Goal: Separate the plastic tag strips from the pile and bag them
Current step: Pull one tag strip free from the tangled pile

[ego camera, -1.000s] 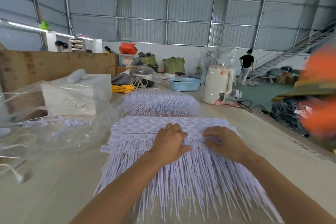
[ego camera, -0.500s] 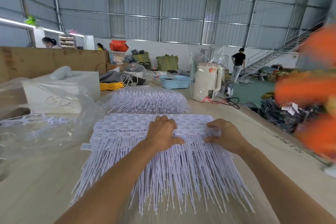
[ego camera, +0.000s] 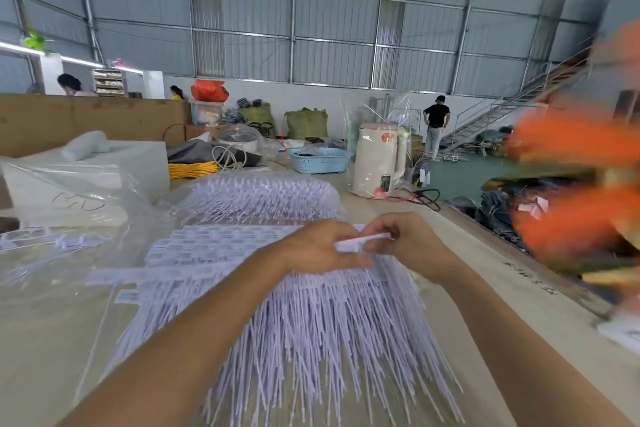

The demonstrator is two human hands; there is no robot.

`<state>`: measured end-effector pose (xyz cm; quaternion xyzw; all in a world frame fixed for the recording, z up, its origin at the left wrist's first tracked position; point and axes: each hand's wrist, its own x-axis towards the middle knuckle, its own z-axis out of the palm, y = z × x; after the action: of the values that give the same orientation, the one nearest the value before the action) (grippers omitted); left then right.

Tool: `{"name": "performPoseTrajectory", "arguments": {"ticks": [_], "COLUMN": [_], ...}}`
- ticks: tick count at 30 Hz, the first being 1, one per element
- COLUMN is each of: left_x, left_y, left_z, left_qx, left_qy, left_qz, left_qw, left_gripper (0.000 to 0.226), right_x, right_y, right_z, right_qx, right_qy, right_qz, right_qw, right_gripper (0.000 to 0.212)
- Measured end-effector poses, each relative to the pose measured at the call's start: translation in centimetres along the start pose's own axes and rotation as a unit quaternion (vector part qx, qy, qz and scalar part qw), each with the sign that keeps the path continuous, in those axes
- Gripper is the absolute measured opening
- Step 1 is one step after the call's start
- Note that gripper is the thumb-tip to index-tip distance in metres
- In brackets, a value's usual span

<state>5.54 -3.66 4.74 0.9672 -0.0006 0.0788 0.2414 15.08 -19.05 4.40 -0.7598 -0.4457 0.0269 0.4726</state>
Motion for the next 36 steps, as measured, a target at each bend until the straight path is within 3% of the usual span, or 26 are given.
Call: {"name": "performPoseTrajectory", "arguments": {"ticks": [3,8,13,15,17,21,26,31,36], "left_x": [1.1,1.1,0.7,0.6,0.5,0.3,0.6,0.8,1.0], "left_y": [1.0,0.2,-0.5,-0.5,-0.3,-0.2,-0.3,-0.2,-0.5], "left_z": [0.9,1.1,0.8,0.7,0.6,0.3,0.0,0.7,0.7], "left_qx": [-0.080,-0.085,-0.109,-0.111,-0.106,-0.103,-0.113,-0.129,-0.134], "left_qy": [0.016,0.051,0.047,0.036,0.018,0.015,0.032,0.054,0.051], "left_qz": [-0.001,-0.021,-0.040,-0.035,-0.024,-0.027,-0.051,-0.054,-0.059], "left_qw": [0.997,0.995,0.992,0.993,0.994,0.994,0.992,0.989,0.988], "left_gripper": [0.020,0.029,0.011,0.009,0.011,0.015,0.017,0.021,0.020], "right_x": [0.0,-0.2,-0.2,-0.1,0.1,0.9,1.2,1.1,0.7], "right_y": [-0.3,0.3,0.4,0.3,-0.1,-1.2,-1.4,-1.5,-1.0], "right_z": [0.3,0.0,0.2,0.3,0.1,-0.2,0.6,0.9,1.4], "right_qx": [0.063,0.143,0.174,0.135,0.016,-0.155,-0.145,-0.158,-0.217], "right_qy": [-0.012,-0.052,-0.041,-0.069,-0.121,-0.179,-0.141,-0.188,-0.112], "right_qz": [0.003,0.043,0.080,0.096,0.100,0.083,0.062,0.080,-0.023], "right_qw": [0.998,0.987,0.981,0.984,0.987,0.968,0.977,0.966,0.970], "right_gripper": [0.019,0.021,0.017,0.012,0.004,0.024,0.025,0.022,0.028]}}
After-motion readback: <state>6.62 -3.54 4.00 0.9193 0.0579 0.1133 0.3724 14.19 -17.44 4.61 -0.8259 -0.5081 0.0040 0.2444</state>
